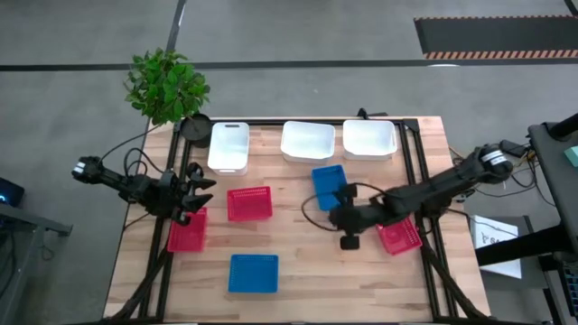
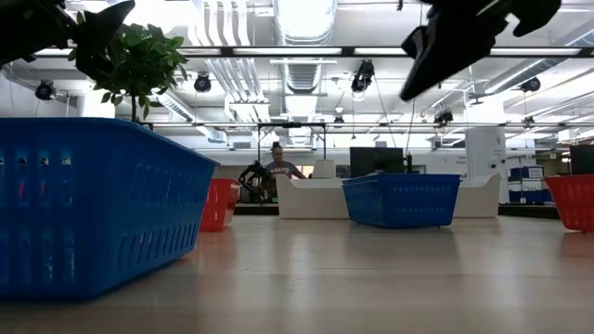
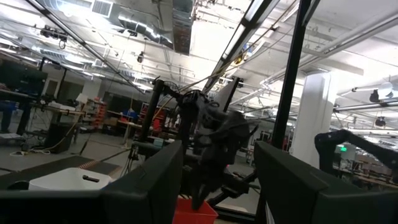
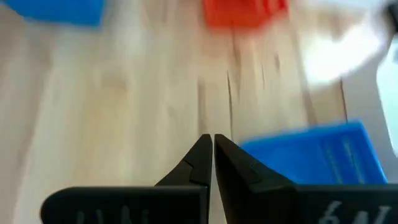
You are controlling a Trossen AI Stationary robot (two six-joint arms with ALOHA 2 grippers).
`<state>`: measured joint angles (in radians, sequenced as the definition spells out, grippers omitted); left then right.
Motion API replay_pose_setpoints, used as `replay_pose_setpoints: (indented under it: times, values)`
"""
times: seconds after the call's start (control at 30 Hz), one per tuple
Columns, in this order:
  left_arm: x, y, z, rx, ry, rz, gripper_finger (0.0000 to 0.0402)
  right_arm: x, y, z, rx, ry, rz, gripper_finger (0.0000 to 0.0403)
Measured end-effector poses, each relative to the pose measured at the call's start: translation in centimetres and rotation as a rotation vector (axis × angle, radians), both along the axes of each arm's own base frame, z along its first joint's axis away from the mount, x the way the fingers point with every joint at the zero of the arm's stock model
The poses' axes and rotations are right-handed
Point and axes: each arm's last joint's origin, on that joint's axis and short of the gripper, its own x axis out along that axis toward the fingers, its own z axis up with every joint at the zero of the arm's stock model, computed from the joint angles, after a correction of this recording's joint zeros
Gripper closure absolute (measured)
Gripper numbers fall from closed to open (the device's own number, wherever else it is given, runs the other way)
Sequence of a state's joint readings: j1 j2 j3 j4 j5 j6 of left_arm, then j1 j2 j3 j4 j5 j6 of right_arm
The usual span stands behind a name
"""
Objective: Stack baskets by color
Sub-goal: Stack the center red bin on the left red bin
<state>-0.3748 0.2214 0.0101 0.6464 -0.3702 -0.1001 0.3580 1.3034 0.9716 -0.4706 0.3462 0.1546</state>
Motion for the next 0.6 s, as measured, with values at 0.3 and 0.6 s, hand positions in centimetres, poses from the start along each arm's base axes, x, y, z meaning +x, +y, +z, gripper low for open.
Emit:
replay_pose_setpoints:
  times: [0.3, 0.6]
  values:
    - [0.5, -0.2, -0.3, -0.039, 0.040, -0.020, 0.0217, -2.5, 0.3, -2.5, -0.045, -0.427, 0.107, 0.0392]
    - [1.7, -0.3, -0.7, -0.165, 0.093, 0.064, 0.0217, -5.0, -0.6, -3.1, -0.020, -0.447, 0.110, 0.0392]
